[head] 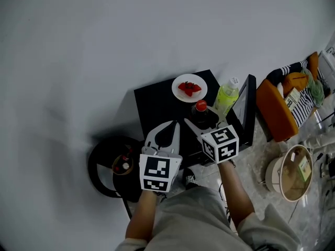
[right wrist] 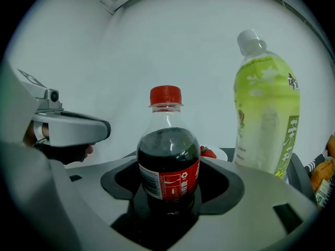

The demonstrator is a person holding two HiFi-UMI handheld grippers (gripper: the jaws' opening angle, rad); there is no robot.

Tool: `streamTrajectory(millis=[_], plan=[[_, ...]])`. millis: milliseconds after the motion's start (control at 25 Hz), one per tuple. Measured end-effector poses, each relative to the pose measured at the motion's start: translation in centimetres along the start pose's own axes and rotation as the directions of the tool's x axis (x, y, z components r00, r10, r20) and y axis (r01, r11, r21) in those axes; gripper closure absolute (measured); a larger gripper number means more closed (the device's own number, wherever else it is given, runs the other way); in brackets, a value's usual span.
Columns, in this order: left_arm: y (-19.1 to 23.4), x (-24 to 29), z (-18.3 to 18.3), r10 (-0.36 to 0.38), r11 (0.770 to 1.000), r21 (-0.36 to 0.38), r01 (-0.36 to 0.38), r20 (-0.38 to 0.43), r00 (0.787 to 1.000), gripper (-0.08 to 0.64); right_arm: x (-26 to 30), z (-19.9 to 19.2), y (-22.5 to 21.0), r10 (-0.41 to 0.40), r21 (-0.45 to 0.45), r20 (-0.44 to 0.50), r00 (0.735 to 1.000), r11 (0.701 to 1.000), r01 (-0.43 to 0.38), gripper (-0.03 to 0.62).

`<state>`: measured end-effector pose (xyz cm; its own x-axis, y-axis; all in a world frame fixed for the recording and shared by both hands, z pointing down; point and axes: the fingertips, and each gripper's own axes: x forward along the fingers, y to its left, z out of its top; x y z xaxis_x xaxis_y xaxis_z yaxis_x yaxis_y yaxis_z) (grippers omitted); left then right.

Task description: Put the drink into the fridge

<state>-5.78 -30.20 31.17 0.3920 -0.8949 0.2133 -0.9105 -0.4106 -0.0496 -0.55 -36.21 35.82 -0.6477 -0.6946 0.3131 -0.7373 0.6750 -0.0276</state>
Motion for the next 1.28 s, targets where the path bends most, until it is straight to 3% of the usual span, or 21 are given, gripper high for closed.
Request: streamTrajectory(millis=[640,1000,1280], plan=[[-3.2,-8.2,-3.8,-0.018,0.997,-0.071,0.018,0.0,1.0,0.551,-6.1,-1.5,5.3,-0.024,-0.019,0.067,0.997,0.999,0.025,0.308],[-7.8,-13.9,-10.5,-0.054,0.991,-0.127,0.047,-0.053,0.997,0.551,-11.2,-3.9,9.5,-0.047,-0.101,0.121,0.992,0.993,0.06,0.308],[-10.7,-15.0,-14.9,-0.021,0.986,-0.168,0.007,-0.085,0.996,0.551,-12.8,-8.6,11.2,0.02,-0.096,0.085,0.996,0.995,-0.012,0.308]])
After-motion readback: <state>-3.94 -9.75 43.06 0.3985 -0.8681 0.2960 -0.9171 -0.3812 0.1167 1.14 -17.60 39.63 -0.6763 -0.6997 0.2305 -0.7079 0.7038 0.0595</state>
